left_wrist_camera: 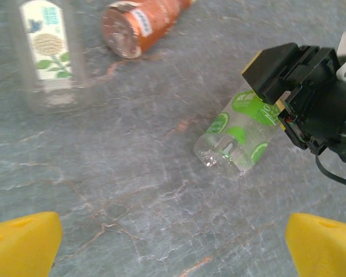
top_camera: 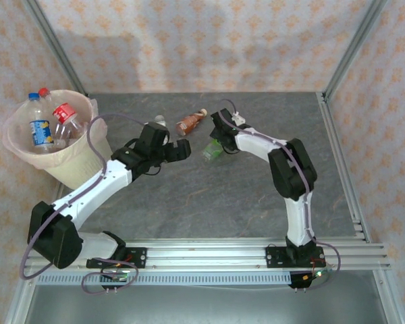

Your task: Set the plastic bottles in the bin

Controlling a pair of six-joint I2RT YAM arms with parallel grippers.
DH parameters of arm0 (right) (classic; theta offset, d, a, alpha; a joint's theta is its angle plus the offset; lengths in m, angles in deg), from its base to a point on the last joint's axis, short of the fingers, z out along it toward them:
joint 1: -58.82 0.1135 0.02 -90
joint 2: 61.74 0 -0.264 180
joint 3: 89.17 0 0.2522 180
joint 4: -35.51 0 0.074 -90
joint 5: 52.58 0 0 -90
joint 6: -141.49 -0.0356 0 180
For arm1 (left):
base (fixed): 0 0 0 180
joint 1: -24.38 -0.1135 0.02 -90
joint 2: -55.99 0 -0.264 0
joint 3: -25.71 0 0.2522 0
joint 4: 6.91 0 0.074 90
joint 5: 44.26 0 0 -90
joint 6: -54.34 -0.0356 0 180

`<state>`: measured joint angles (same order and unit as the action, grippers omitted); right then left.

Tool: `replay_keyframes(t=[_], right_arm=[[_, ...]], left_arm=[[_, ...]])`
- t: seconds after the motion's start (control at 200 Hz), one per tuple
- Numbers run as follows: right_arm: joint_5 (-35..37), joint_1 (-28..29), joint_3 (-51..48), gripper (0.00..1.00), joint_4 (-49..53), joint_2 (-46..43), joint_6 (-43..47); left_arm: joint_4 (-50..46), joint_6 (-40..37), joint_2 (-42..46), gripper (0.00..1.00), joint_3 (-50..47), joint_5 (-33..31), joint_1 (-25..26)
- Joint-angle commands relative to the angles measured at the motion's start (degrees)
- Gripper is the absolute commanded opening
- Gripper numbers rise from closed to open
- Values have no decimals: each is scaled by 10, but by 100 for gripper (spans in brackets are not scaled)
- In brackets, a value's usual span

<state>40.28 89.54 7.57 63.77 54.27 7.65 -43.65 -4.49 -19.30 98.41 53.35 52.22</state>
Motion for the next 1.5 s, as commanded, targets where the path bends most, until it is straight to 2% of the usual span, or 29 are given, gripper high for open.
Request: replay_keyframes(t=[0.0,0.06,0.2,0.395,0.555,0.721,0.826,0.976,1.051,1.171,1.236,1.266,1.351,1.496], right_arm=[[-31,3,-64,59,-114,-84,11],[-51,4,-91,59,-135,-118,7],[-96,13,-136,58,-162,-191,1],[-134,27,-176,58,-192,-276,0],[-162,32,-184,58,-215,-300,-6],[-178,35,-186,58,-227,-306,-16],[-184,36,-186,58,-228,-310,-20],[-188,36,-187,60,-220,-319,-17],[-189,36,-186,64,-214,-327,-10],[-169,36,-168,80,-160,-352,19],[-148,36,-161,91,-134,-374,42],[-133,35,-159,100,-121,-384,52],[-86,35,-160,99,-93,-418,82],[12,35,-180,99,-63,-464,120]], left_arm=[[55,-61,-2,100,-13,23,27],[70,-82,-7,100,-14,35,40],[140,-107,-6,100,-39,105,44],[131,-134,-9,100,-22,132,37],[161,-125,-35,100,0,222,32],[210,-108,-57,100,8,257,32],[214,-109,-66,92,18,261,32],[204,-115,-65,74,28,245,32],[192,-116,-59,65,29,224,32],[153,-122,-40,56,33,164,32],[113,-130,-26,53,40,113,32],[94,-133,-17,53,43,88,32],[30,-138,18,51,55,3,32],[-147,-123,79,49,118,-221,21]])
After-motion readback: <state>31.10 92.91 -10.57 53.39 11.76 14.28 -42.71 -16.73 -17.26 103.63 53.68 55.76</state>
